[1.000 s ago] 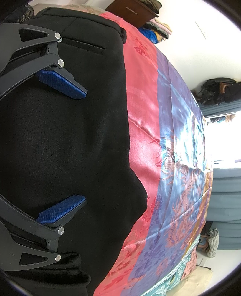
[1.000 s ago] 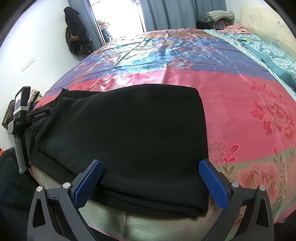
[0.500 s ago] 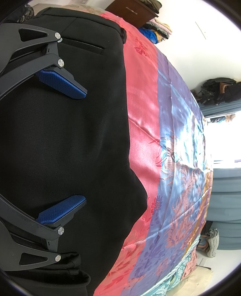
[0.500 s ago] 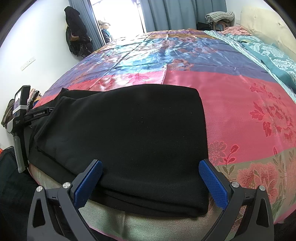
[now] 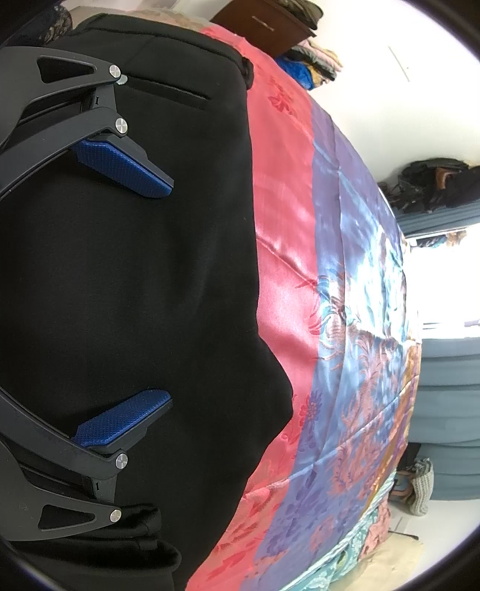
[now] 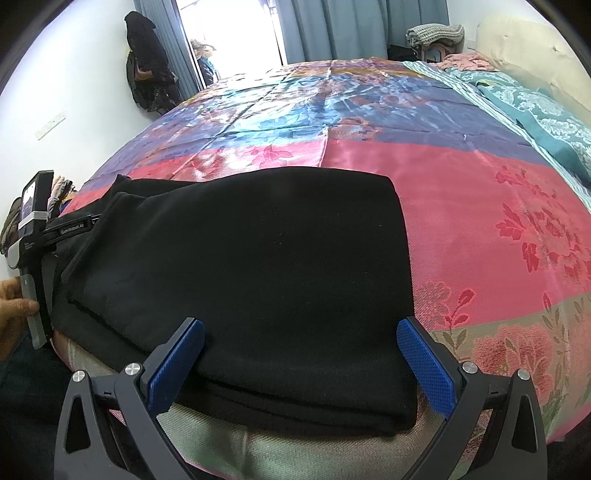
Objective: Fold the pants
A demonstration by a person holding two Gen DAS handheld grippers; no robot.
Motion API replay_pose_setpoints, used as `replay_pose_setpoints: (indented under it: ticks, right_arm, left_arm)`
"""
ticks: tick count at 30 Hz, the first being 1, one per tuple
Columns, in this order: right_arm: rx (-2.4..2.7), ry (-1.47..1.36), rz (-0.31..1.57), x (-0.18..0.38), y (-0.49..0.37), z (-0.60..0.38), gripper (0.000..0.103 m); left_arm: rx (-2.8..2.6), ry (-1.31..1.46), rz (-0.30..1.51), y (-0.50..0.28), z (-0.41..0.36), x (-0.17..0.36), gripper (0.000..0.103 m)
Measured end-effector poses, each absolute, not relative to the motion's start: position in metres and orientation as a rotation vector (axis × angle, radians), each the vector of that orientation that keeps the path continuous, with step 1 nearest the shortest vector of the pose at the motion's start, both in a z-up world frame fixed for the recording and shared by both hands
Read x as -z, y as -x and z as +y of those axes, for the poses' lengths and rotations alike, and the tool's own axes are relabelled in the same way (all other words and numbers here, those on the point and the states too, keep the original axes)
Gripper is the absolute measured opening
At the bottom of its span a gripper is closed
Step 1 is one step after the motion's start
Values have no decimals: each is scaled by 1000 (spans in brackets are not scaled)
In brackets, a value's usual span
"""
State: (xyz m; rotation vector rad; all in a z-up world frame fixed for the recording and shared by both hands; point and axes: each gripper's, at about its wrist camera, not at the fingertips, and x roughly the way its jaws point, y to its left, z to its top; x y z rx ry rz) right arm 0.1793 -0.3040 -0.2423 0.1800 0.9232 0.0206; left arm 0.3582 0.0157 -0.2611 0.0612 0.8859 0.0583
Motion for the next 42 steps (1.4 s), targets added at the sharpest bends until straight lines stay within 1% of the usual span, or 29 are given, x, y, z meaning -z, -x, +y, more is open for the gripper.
replay_pose_setpoints:
  ticks: [9,13,15,20,23,26,28,30,31,36,38,39,41,42]
  right_arm:
    - [-15,-172,922,243,-180,-304,103]
    - [-13,-171,928,243,-181,-304,103]
    - [-11,-173,932,243,-182,-304,103]
    - [3,-158,921,244,-181,-300,103]
    - [4,-156,911,245,-180,-300,103]
    - [0,-161,911,244,-181,-300,103]
    - [0,-160,908,244,-181,-300,103]
    - [0,-157,908,245,-181,-299,103]
    - [1,-156,907,245,-181,-299,103]
    - [10,-154,907,245,-182,-298,103]
    - [16,-153,907,245,-182,-296,103]
    - [17,-152,907,245,-182,-296,103]
    - [17,-152,906,245,-182,-296,103]
    - [17,-152,906,245,-182,-296,103]
  left_arm:
    - [-55,-54,908,-362,17,261,103]
    - [-53,-29,1013,-375,18,257,103]
    - [-28,-2,1093,-380,21,255,103]
    - [85,1,1257,-366,34,246,101]
    - [118,75,1170,-344,73,211,100]
    - [37,140,1043,-338,146,174,101]
    - [11,228,1022,-341,192,167,101]
    - [-2,352,1054,-350,240,177,101]
    - [3,382,1103,-355,255,188,100]
    - [148,282,1230,-369,243,232,101]
    - [138,298,1320,-380,243,261,103]
    - [147,365,1343,-383,249,275,103]
    - [164,435,1281,-382,258,277,103]
    - [170,442,1292,-383,259,278,103]
